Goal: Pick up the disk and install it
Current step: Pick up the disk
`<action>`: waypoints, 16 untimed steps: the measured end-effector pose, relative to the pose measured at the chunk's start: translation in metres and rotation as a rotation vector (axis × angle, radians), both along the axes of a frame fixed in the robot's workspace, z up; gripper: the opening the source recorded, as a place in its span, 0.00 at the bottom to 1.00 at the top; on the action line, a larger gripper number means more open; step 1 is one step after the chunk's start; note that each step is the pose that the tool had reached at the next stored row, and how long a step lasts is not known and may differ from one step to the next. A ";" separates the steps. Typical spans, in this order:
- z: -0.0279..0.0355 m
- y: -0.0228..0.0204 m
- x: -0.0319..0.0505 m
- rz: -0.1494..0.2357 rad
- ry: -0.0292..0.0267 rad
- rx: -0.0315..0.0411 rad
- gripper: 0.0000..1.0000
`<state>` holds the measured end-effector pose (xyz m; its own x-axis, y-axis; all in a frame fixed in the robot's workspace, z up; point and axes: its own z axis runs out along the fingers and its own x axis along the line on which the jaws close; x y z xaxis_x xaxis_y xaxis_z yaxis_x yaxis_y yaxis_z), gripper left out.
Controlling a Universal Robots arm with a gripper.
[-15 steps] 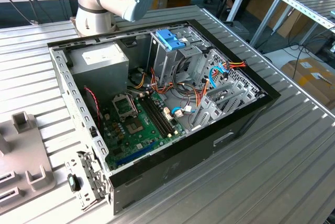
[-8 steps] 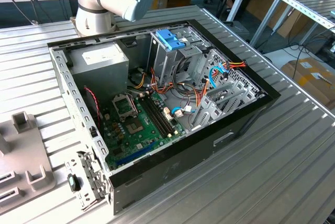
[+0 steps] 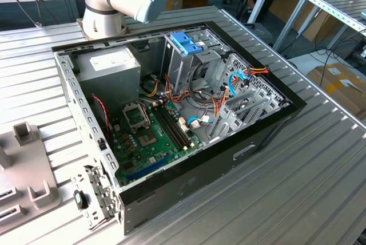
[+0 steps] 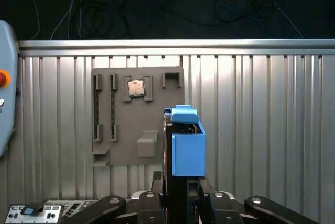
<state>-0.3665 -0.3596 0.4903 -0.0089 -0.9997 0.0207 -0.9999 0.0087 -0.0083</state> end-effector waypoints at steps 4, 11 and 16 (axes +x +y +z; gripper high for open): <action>0.0000 0.0000 0.0096 0.000 0.0000 -0.0001 0.35; 0.0000 0.0001 0.0265 0.000 0.0000 0.0000 0.35; 0.0000 0.0002 0.0374 0.000 0.0000 -0.0001 0.35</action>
<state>-0.3291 -0.3593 0.4903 -0.0089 -0.9997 0.0208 -0.9999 0.0087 -0.0082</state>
